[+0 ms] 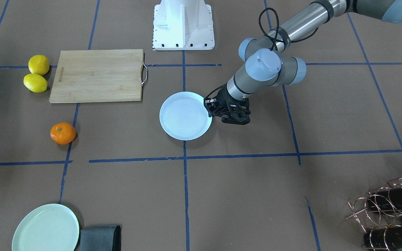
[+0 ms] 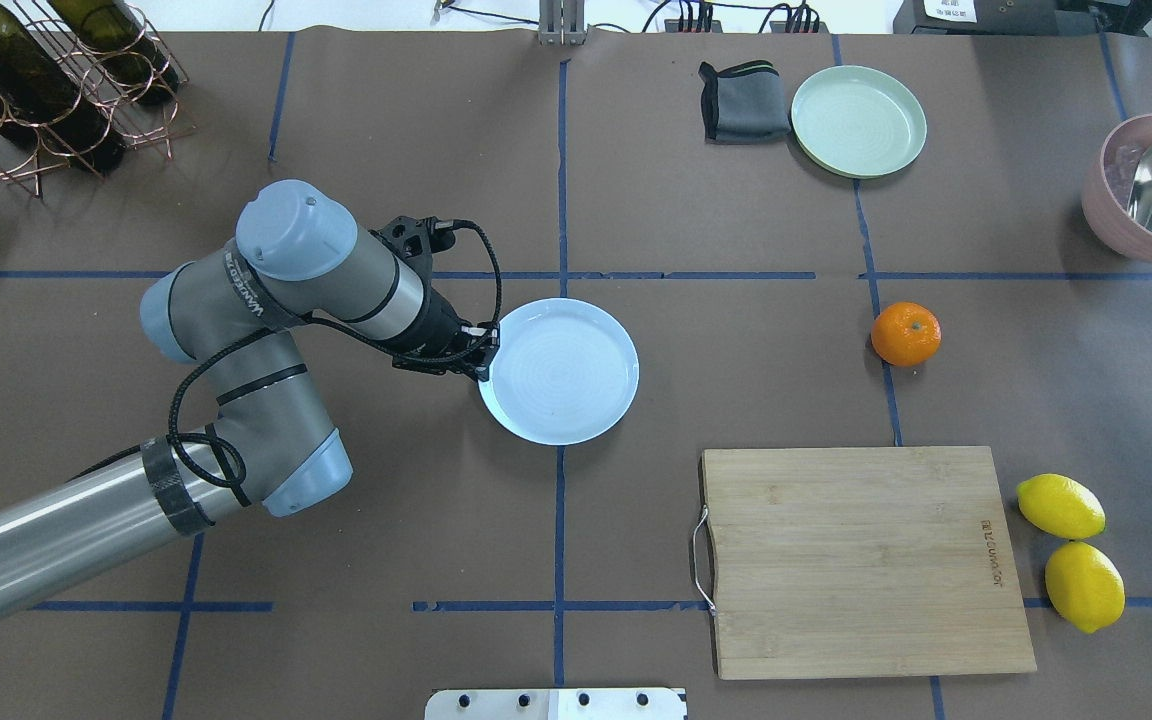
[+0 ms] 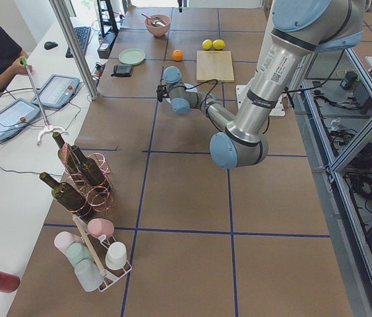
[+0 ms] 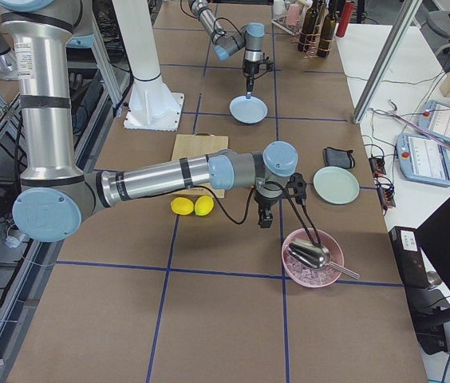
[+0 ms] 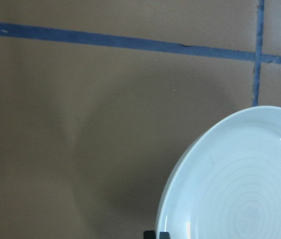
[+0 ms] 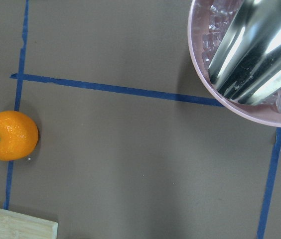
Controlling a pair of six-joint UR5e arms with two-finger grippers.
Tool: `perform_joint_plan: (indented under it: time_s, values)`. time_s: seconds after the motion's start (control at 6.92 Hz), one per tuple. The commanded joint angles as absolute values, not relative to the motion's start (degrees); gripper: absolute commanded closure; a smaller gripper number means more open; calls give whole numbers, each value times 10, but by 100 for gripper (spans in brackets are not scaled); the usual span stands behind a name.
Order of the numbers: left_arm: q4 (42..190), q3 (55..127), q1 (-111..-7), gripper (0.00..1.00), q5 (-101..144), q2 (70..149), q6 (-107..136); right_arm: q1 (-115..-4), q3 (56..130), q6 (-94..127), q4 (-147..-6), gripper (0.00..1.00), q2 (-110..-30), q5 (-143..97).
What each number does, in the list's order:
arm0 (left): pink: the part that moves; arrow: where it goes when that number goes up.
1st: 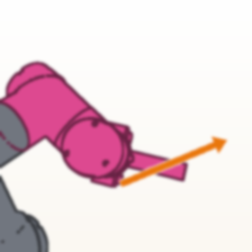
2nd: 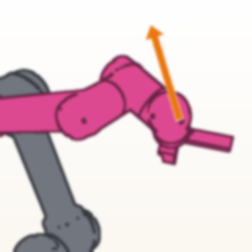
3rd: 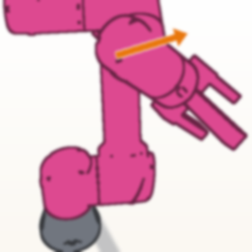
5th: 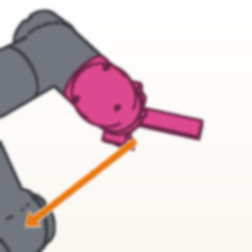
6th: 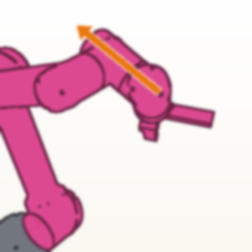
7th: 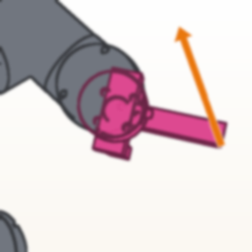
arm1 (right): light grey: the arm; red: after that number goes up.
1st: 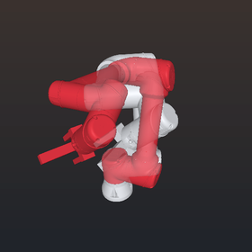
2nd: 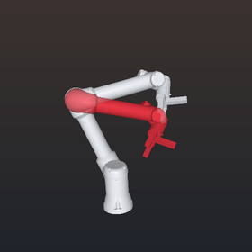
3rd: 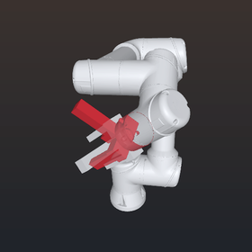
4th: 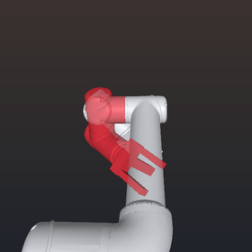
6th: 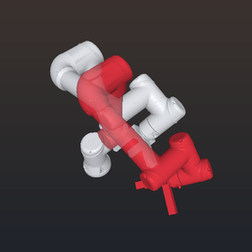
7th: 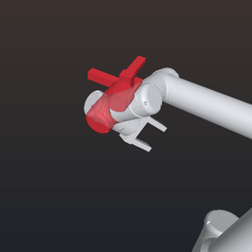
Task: Pick orange to plate
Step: 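Slide the white plate centerward with left gripper while right gripper reaches the orange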
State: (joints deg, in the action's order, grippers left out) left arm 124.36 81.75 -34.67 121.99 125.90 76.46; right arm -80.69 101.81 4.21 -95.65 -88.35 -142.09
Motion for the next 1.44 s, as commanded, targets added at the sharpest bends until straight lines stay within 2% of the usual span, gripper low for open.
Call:
perform_joint_plan:
  time_s: [0.0, 0.14, 0.29, 0.58, 0.72, 1.3]
  values:
    - [1245, 810, -338, 100, 1199, 1263, 765, -797, 1026, 42, -956, 0, -882, -1421]
    - [1253, 814, -338, 24, 1198, 1260, 764, -782, 1029, 60, -956, 0, -877, -1420]
    - [1276, 835, -344, 5, 1198, 1257, 766, -744, 1042, 135, -928, 0, -870, -1419]
    - [1278, 857, -345, 5, 1198, 1257, 803, -601, 1041, 410, -723, 0, -868, -1324]
    - [1277, 863, -345, 3, 1198, 1256, 810, -532, 1032, 524, -666, 0, -852, -1246]
    - [1277, 863, -344, 1, 1191, 1256, 814, -481, 1006, 570, -656, 0, -831, -1153]
